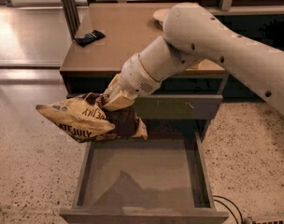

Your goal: Pick brown chip bag from middle drawer and place on counter

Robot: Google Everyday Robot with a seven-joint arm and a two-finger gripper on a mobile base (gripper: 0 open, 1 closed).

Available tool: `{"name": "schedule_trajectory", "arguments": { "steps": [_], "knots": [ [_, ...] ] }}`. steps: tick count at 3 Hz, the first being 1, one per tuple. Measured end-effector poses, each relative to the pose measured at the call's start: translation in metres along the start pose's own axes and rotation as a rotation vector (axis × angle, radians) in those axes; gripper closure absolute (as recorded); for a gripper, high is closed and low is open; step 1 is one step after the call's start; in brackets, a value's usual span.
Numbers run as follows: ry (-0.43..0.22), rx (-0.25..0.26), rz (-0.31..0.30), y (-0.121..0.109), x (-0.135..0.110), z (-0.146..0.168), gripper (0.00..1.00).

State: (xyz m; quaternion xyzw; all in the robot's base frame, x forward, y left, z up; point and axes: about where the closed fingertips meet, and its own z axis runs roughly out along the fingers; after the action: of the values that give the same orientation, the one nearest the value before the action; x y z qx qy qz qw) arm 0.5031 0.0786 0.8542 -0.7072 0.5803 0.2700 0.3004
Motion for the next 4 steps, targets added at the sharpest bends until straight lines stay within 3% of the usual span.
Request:
{"name": "schedule_trajectory", "arguments": {
  "steps": [1,2,4],
  "knots": [
    [0.0,0.0,0.0,0.0,0.0,0.0,1.0],
    [0.061,0.001,-0.007,-0.009,-0.02,-0.014,1.0],
    [0.13,0.043,-0.081,-0.034,-0.091,-0.075,1.0]
  ]
}}
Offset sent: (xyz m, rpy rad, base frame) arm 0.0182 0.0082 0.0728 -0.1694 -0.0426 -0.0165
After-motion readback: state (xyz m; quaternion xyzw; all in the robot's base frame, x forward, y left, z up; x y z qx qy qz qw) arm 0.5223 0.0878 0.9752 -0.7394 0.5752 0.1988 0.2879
